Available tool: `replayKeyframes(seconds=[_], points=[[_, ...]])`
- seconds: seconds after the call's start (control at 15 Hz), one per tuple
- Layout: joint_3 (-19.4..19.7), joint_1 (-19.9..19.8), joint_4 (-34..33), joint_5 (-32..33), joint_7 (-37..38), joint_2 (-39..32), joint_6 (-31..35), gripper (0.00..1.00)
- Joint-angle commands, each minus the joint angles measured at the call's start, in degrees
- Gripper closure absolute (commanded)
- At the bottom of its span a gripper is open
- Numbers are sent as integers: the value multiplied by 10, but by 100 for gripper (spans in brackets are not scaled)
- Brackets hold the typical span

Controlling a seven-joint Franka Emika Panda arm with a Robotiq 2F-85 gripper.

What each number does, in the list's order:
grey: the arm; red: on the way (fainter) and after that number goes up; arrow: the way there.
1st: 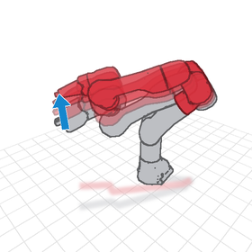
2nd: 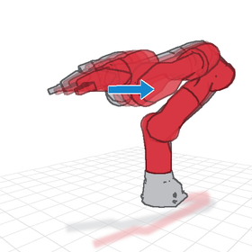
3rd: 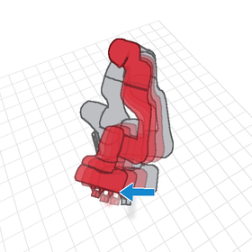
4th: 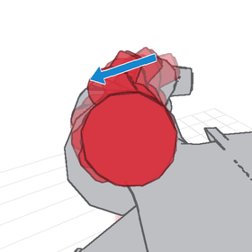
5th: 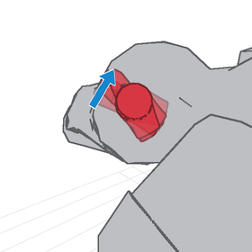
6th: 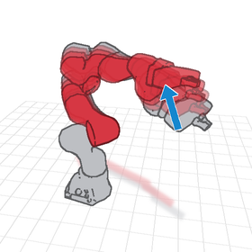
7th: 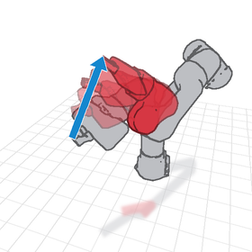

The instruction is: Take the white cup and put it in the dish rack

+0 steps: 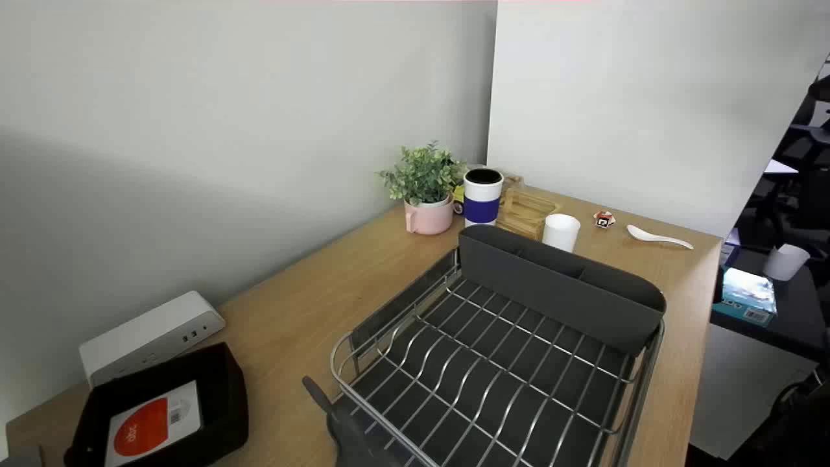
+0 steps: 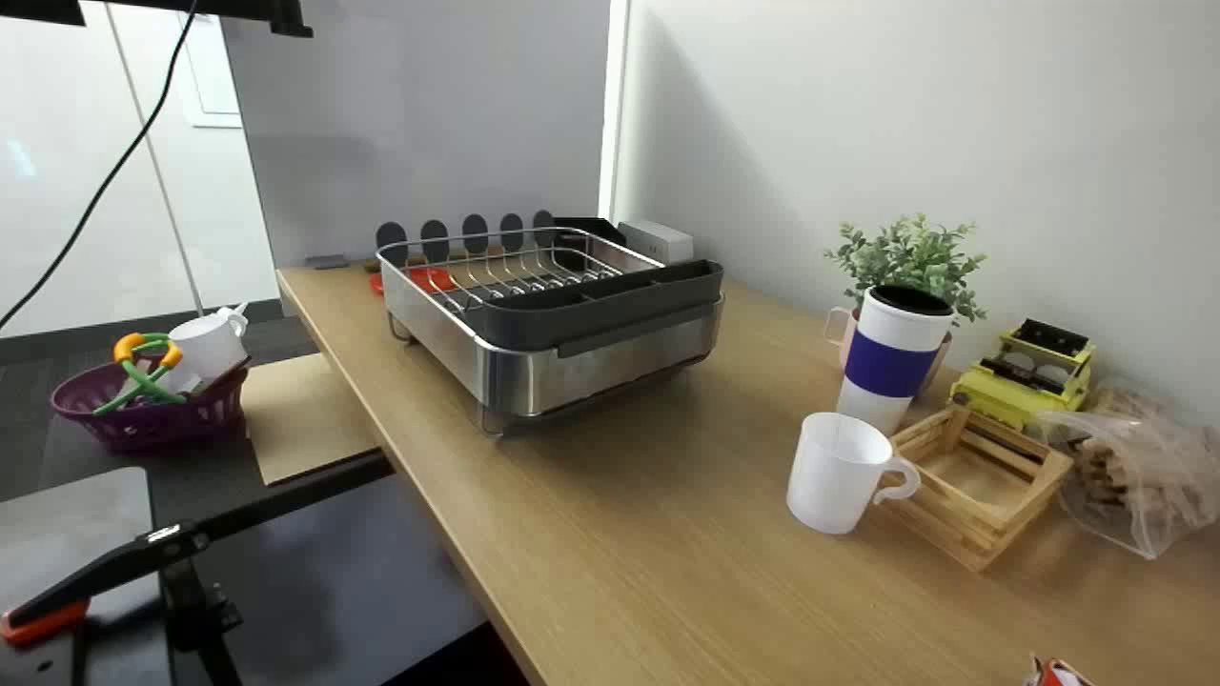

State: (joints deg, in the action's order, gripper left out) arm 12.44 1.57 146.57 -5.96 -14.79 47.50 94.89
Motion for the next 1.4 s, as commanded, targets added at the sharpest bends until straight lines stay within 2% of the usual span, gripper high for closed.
replayKeyframes(seconds=[0.0,0.87,1.33], points=[[-8,-11,-1,-6,-7,-2,-2,0],[-8,-11,-2,-6,-8,-3,-2,0],[-3,-13,-20,1,-13,-19,24,0]])
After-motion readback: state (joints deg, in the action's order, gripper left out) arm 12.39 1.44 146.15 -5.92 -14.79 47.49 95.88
